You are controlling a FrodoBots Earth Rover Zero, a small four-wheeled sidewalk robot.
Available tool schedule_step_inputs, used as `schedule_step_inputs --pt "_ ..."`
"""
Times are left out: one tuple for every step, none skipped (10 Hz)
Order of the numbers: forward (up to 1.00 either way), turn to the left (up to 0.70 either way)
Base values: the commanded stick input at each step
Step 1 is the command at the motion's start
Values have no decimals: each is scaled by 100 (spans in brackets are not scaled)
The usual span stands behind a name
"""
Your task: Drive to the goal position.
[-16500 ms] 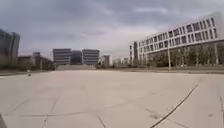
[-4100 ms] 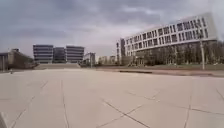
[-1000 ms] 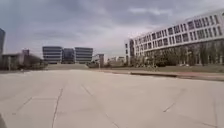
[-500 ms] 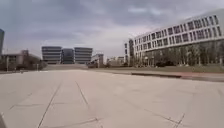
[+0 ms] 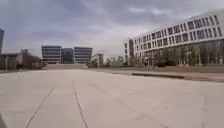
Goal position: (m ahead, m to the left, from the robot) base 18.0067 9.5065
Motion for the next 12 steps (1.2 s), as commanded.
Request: schedule_step_inputs --pt "70 0" --pt "70 0" --pt "70 0" --pt "70 18" --pt "70 32" --pt "70 35" --pt "70 35" --pt "70 35" --pt "70 35" --pt "70 6" --pt "70 0" --pt "70 0"
